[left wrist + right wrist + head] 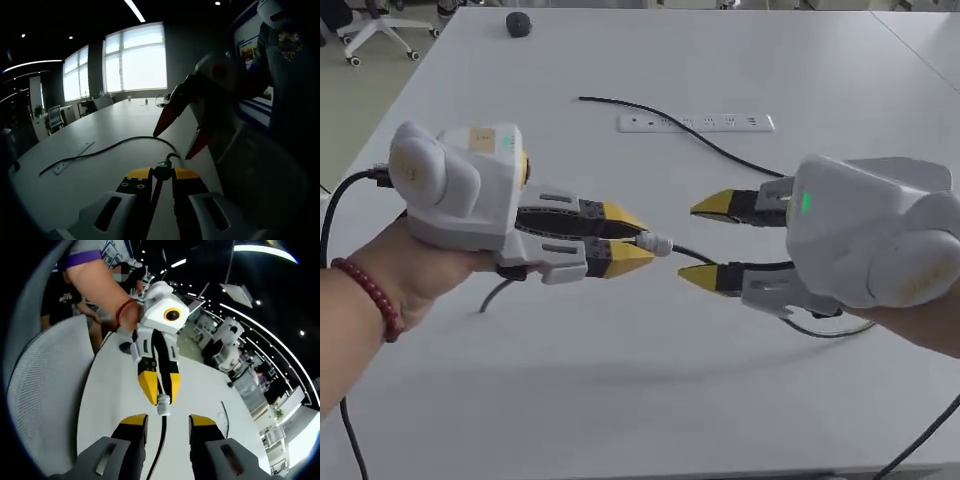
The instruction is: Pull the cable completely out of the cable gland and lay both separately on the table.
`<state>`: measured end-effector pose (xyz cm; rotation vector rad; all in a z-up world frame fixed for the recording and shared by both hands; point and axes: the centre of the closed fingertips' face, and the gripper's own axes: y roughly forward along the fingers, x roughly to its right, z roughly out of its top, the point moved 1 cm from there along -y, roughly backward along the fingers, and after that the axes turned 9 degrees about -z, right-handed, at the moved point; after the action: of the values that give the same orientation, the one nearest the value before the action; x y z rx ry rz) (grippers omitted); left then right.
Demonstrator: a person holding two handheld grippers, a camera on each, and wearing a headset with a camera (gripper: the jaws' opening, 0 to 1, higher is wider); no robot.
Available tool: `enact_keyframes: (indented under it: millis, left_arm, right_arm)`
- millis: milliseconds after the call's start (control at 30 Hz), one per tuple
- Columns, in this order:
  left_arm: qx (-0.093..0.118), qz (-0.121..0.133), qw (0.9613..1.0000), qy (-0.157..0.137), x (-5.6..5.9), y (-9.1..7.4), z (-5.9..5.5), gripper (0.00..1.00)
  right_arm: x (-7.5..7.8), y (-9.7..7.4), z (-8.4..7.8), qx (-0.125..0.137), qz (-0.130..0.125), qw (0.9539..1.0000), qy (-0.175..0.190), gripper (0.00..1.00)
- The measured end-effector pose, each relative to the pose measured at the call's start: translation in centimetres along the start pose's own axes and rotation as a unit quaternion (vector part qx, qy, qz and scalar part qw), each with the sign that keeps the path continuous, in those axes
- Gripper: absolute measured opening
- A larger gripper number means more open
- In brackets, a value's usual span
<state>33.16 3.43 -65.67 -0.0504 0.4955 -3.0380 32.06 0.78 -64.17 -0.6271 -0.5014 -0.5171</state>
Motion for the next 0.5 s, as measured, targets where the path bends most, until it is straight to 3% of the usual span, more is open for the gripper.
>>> enact_keyframes:
  millis: [133,500]
  left_arm:
    - [0.005,0.000,1.0000,0.001,0.0,0.1,0.3,0.16]
    - [0.007,-0.002,1.0000,0.004,0.0,0.0,0.4,0.16]
  right_arm:
    - [-0.3,0.3,-0.2,-0.006,0.009,0.9999,0.002,0.35]
    - [-0.6,0.6,-1.3,-0.027,0.016,0.9994,-0.012,0.22]
